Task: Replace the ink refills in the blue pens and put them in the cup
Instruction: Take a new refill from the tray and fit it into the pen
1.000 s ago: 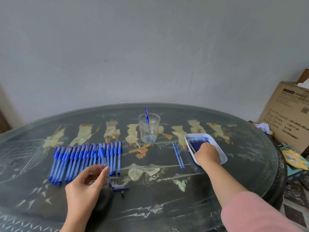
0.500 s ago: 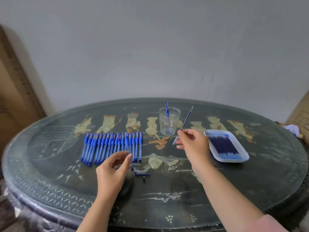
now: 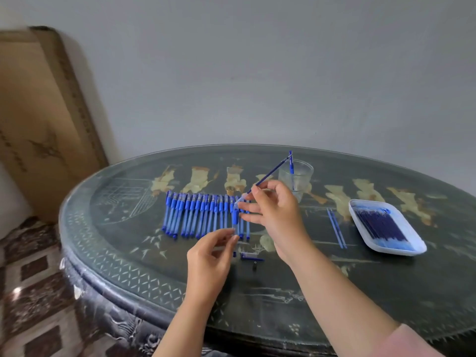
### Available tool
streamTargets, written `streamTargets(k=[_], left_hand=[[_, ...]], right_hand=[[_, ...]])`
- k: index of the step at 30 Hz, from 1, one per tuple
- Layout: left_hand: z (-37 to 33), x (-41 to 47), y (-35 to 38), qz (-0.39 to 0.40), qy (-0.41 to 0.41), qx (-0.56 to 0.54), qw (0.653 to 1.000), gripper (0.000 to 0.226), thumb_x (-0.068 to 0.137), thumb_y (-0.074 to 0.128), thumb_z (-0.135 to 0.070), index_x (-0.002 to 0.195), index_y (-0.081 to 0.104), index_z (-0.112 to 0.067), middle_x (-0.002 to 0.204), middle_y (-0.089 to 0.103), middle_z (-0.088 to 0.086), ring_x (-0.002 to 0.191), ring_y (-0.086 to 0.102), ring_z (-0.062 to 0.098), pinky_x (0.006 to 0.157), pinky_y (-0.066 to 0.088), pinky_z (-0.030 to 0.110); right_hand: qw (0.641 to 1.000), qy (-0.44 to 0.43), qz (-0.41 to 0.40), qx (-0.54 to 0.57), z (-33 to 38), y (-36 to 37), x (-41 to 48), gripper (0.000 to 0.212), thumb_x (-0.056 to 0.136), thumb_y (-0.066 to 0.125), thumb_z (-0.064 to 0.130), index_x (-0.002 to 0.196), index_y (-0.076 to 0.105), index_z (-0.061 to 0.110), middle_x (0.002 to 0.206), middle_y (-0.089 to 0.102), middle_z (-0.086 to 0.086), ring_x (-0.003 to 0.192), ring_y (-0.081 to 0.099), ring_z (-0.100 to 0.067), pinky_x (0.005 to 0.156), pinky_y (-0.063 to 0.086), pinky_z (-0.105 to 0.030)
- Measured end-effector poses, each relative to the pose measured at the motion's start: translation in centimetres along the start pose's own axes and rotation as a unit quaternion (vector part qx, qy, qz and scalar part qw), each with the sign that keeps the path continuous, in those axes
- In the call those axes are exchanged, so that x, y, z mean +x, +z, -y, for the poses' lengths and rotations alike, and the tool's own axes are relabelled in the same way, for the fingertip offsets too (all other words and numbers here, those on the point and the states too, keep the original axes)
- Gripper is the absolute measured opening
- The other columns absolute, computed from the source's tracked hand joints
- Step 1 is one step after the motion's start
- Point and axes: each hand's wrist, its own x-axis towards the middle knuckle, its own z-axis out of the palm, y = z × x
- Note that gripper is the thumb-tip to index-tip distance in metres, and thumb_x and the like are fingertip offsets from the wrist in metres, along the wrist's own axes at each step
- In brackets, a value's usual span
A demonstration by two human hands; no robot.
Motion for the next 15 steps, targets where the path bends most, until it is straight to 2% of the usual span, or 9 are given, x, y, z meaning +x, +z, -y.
streamTargets(k=[4,9,12,15], left_hand=[[0.32,-0.01,-0.1,0.001,0.001,0.0,1.0,0.017,0.083,0.075,-0.009,0.1,0.074,-0.014,0.091,0.073,-0.006,0.077,0.071,0.005,0.073,0.058,0.022],[0.38,-0.02,-0.03,0.002,0.014,0.012,1.0,0.016,0.083,0.075,-0.009,0.098,0.074,-0.014,0.093,0.073,-0.007,0.08,0.07,0.002,0.074,0.057,0.019],[0.5,0.0,0.05,0.005,0.017,0.022,1.0,0.016,0.083,0.075,-0.012,0.099,0.074,-0.015,0.094,0.072,-0.009,0.081,0.069,0.003,0.075,0.057,0.02],[0.51,0.0,-0.01,0.004,0.017,0.022,1.0,0.017,0.083,0.075,-0.01,0.099,0.074,-0.016,0.094,0.072,-0.01,0.081,0.069,0.002,0.074,0.057,0.02]], right_hand=[[0.999,-0.021,0.008,-0.035,0.12,0.06,0.14,0.004,0.1,0.053,0.018,0.099,0.052,0.014,0.095,0.066,-0.01,0.08,0.074,-0.019,0.075,0.061,-0.044],[0.98,-0.105,0.028,-0.166,0.41,-0.13,0.4,0.011,0.099,0.053,0.016,0.092,0.048,0.023,0.091,0.063,-0.002,0.075,0.072,-0.016,0.064,0.062,-0.039],[0.947,-0.162,0.035,-0.276,0.48,-0.36,0.74,0.015,0.097,0.056,0.017,0.087,0.05,0.026,0.085,0.061,0.003,0.077,0.069,-0.018,0.067,0.061,-0.042],[0.926,-0.158,0.061,-0.336,0.2,-0.34,0.59,0.015,0.095,0.058,0.017,0.084,0.052,0.025,0.084,0.06,0.003,0.079,0.066,-0.02,0.072,0.058,-0.044]])
